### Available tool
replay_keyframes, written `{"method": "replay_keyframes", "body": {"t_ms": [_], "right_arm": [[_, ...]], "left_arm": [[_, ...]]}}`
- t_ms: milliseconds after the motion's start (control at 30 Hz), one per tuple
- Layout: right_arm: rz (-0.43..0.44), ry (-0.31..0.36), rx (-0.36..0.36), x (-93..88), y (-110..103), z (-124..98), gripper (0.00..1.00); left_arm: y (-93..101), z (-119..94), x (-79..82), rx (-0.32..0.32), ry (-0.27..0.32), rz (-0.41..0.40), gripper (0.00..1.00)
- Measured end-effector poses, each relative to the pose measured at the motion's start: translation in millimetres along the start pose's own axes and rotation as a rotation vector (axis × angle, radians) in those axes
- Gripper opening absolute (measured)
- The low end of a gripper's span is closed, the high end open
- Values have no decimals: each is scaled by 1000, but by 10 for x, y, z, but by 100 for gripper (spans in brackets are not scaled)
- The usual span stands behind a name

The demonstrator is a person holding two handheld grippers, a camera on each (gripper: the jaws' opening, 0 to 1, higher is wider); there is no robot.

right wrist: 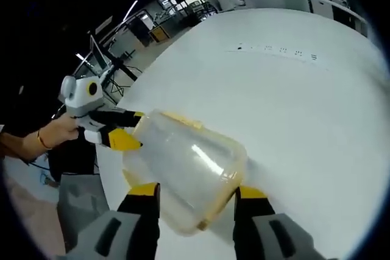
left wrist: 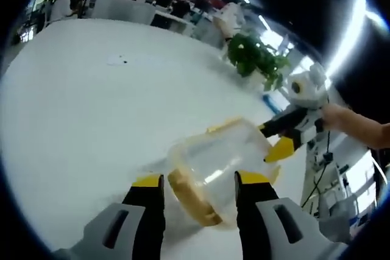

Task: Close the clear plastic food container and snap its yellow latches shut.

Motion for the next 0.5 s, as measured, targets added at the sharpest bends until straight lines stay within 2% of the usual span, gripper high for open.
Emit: {"method": "replay_keyframes", "body": {"t_ms": [100,300,500], "right_arm": [[-13,-3,5,6,-22,13,46],[-20,-3,-2,29,-45,33,46],[-26,6,-32,31,-60,14,46]], "left_arm": [[3,-23,-24,-5,-20,-25,51],[-1,-64,-33,31,-43,-47,49],[56,-60,-19,45,-52,-63,41]]}}
Point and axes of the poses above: the point that each gripper's makers call its tool centre point, and the gripper's own axes: z roughly forward along the fingers, y roughly to its right, x roughly out of its top, the point moved 2 cm from there along -z, roughly backward along the fingers, and after that the axes turned 5 degrees about -x, right-handed, at the moved point
